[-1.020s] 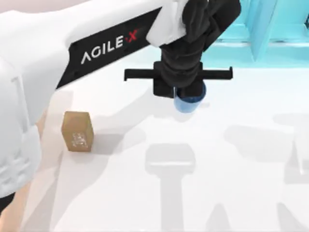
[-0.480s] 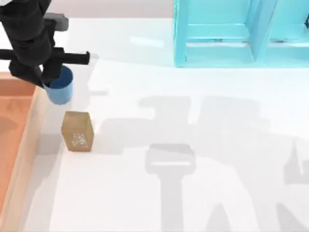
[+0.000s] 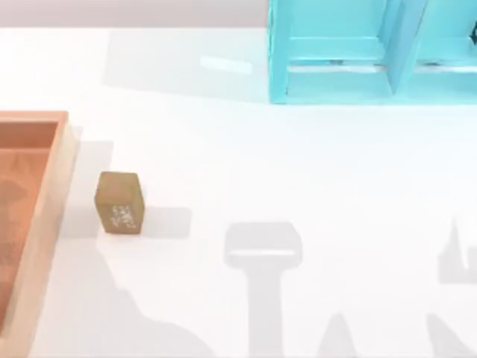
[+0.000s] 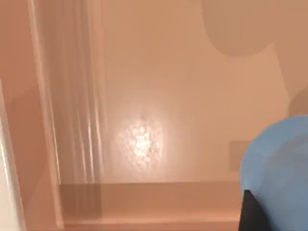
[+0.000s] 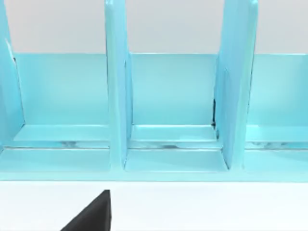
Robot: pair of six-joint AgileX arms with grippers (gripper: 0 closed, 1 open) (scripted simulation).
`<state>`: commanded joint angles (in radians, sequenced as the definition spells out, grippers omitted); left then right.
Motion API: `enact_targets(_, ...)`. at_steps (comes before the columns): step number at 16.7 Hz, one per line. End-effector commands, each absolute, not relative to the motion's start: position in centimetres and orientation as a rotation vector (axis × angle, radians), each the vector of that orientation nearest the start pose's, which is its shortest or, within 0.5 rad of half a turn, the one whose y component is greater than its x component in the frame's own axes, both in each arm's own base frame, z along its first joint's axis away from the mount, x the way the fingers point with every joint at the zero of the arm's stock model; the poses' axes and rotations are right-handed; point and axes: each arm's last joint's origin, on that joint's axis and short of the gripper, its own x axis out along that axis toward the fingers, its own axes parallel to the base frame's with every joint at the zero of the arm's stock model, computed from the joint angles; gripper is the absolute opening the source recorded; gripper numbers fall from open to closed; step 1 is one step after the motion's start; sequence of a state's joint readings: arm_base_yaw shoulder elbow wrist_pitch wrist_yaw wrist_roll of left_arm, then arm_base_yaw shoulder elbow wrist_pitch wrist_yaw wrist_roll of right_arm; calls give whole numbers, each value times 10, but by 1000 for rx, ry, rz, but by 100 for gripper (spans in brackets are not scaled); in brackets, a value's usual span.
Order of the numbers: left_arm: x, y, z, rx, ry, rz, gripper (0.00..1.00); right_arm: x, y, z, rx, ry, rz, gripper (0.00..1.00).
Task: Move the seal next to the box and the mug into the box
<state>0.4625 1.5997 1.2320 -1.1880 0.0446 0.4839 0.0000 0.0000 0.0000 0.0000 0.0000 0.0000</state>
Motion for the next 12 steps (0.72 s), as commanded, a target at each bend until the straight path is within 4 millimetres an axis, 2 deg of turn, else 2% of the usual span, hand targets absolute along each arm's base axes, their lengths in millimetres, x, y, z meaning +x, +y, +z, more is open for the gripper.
enact_targets(2, 230, 139, 229, -26, 1532, -59, 0, 106, -1, 160, 0, 0, 0, 100)
enact_targets(4, 217, 142, 228, -33, 1524, -65, 0, 106, -1, 160, 0, 0, 0, 100)
enact_targets(12, 220, 146, 226, -12, 1507, -39, 0, 106, -1, 160, 0, 0, 0, 100)
